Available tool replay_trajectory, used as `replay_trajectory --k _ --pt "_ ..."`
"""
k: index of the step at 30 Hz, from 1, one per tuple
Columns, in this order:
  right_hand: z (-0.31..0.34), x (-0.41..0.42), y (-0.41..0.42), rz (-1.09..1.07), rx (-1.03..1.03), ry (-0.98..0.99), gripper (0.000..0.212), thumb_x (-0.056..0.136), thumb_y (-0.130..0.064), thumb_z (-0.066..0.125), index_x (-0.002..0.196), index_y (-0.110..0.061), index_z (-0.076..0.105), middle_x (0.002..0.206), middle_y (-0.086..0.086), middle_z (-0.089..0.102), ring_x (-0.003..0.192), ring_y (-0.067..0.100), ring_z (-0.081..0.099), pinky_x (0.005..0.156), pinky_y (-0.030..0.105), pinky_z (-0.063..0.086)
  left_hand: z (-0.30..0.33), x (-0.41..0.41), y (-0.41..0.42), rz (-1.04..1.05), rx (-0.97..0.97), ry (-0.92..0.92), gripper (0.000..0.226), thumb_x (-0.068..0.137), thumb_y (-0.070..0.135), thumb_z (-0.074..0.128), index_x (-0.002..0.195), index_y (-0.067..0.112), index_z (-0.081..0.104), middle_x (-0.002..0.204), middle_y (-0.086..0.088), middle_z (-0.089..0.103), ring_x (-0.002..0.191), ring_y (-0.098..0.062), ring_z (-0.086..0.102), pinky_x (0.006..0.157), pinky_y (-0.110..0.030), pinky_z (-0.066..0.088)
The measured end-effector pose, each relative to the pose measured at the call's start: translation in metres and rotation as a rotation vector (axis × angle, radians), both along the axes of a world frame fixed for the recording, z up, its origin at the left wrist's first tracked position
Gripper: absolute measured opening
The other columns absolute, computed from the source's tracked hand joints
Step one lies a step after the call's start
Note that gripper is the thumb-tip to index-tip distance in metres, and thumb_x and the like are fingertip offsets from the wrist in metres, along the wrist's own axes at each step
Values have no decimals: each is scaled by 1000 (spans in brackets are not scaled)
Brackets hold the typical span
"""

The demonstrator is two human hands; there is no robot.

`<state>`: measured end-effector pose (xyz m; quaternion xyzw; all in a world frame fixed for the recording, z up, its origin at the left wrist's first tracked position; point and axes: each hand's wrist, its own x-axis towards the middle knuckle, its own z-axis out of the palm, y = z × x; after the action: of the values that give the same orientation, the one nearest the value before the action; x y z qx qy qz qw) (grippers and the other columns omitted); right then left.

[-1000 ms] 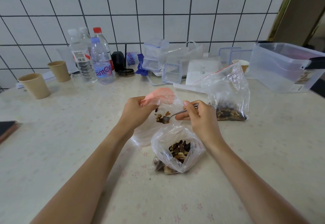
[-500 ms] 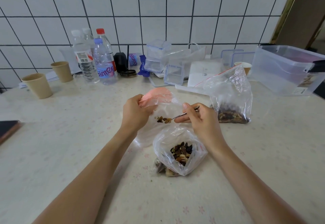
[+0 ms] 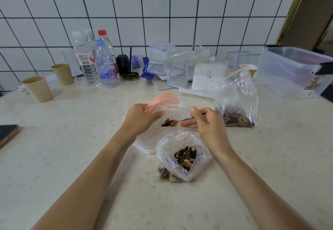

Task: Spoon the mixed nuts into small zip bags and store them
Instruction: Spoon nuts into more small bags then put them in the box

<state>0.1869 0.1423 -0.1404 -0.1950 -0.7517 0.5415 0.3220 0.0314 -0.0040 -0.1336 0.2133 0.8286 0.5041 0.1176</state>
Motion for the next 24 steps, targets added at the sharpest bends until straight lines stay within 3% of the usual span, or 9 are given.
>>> replay_trajectory --k 3,5,7,9,12,15,18,22,24 --pt "1 1 -1 -8 -18 -2 35 107 -32 54 93 -1 61 74 0 79 70 7 77 61 6 50 5 4 0 -17 125 -96 37 79 37 87 94 4 77 83 -18 76 69 -36 72 70 -44 62" --pt "0 1 -1 -15 -21 2 33 106 -32 55 94 -2 61 74 0 79 70 7 77 61 7 50 5 5 0 -1 178 -104 18 80 33 86 87 18 79 79 -7 79 76 -31 76 74 -44 64" --pt "0 0 -2 -15 -21 5 31 106 -32 55 95 -3 61 74 0 79 71 7 77 62 9 52 3 6 2 13 219 -98 10 82 28 84 85 21 79 78 -4 79 75 -30 77 68 -38 64" --pt "0 1 -1 -14 -20 7 29 106 -31 55 95 -5 61 75 1 79 72 9 77 64 12 54 2 7 2 7 245 -83 11 82 29 85 88 22 79 77 -3 79 72 -25 77 63 -33 63" --pt "0 1 0 -13 -34 27 28 106 -30 55 95 -5 61 76 4 79 73 12 78 65 16 58 0 5 3 6 204 -7 23 78 44 86 88 25 78 77 2 79 72 -22 77 66 -38 64" --pt "-1 2 -1 -12 -23 35 27 107 -29 55 93 -6 60 77 6 79 73 14 78 68 23 61 -2 1 2 -32 31 86 46 69 59 86 84 17 75 73 2 76 64 -16 72 60 -28 59" --pt "-1 2 0 -23 -13 30 29 108 -30 53 92 -6 58 75 5 79 72 14 78 69 23 61 -8 0 3 -66 -184 168 45 72 54 86 79 11 73 64 -1 70 53 -11 58 49 -20 45" --pt "0 3 2 -48 18 3 37 109 -34 49 92 -2 56 72 2 79 71 13 77 68 16 56 -12 1 6 -40 -158 244 42 93 39 72 80 -1 73 72 -15 72 65 -32 65 63 -42 56" --pt "1 3 2 -43 19 4 39 109 -37 47 92 -2 54 72 1 79 72 15 78 75 24 58 -12 2 7 -32 -129 281 37 95 34 69 81 0 73 75 -16 73 74 -36 69 70 -49 57"
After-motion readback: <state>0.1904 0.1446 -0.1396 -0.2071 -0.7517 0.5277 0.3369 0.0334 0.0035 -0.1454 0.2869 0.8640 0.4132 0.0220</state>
